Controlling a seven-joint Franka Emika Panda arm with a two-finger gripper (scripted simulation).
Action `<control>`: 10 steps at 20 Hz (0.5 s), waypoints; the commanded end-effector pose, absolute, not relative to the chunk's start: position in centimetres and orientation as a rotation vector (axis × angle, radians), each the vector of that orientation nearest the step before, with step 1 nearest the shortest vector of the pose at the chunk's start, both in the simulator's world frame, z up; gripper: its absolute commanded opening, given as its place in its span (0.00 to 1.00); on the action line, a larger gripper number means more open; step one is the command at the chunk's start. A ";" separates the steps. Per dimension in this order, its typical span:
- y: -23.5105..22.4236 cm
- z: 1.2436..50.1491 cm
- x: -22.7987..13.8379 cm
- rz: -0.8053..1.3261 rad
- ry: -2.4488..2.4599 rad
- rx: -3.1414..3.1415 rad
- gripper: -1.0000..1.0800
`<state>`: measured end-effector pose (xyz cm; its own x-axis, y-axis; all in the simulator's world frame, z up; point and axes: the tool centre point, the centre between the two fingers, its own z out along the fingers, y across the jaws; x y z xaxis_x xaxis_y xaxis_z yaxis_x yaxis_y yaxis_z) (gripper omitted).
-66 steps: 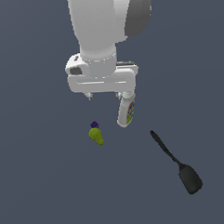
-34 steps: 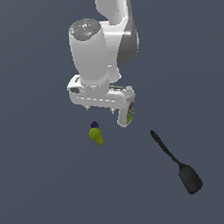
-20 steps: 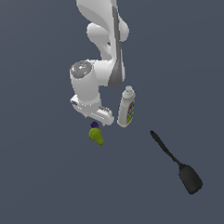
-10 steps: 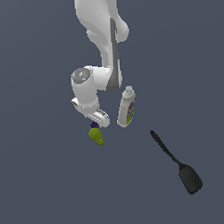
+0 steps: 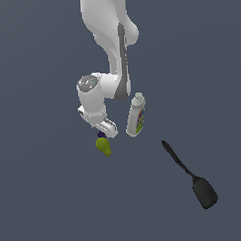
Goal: Pick up a designated object from a clutter of objects.
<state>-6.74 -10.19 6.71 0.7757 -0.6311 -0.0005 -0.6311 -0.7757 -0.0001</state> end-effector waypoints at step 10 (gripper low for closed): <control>-10.2 2.6 -6.9 0.000 1.058 -2.958 0.96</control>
